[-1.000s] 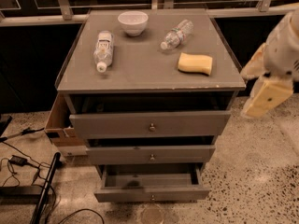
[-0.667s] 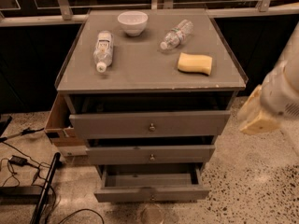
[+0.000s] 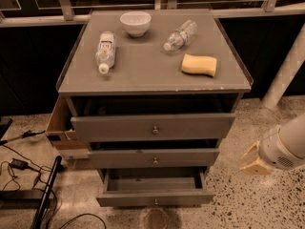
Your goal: Close bottom drawer
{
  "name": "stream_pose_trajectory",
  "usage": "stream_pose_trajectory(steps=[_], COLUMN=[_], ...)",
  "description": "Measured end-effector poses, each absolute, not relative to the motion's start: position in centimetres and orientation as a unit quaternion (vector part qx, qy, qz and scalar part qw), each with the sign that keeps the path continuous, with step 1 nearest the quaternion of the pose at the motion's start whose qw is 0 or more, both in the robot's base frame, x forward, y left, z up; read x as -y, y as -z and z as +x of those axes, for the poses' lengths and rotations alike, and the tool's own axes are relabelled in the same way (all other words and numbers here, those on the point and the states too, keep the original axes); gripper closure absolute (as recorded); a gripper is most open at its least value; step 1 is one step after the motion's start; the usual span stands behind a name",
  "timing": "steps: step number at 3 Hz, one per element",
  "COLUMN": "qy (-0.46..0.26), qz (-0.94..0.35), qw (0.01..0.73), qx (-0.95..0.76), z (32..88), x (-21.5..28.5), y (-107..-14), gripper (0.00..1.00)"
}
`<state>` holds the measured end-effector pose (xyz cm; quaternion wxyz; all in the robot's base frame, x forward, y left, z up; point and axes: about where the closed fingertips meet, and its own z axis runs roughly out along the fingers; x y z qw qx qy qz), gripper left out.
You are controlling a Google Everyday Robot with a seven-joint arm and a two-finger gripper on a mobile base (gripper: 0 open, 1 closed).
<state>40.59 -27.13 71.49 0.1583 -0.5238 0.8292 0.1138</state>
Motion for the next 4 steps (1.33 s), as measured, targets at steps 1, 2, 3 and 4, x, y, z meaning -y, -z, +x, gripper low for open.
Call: stream_pose_trajectory(steps=[1, 2, 3, 4], qy=[-0.114, -0.119, -0.145, -0.188], qz=[-0.524, -0.532, -0.531, -0.513], qw=[0.158, 0.181, 0.219, 0.215], qx=[-0.829, -0.818, -0.806, -0.809], z=[40.6, 40.8, 41.8, 42.2], x=[27.1, 28.0, 29.5, 30.9], y=[-71.5, -67.5, -59.9, -52.1], gripper=[1.0, 1.0, 1.0, 1.0])
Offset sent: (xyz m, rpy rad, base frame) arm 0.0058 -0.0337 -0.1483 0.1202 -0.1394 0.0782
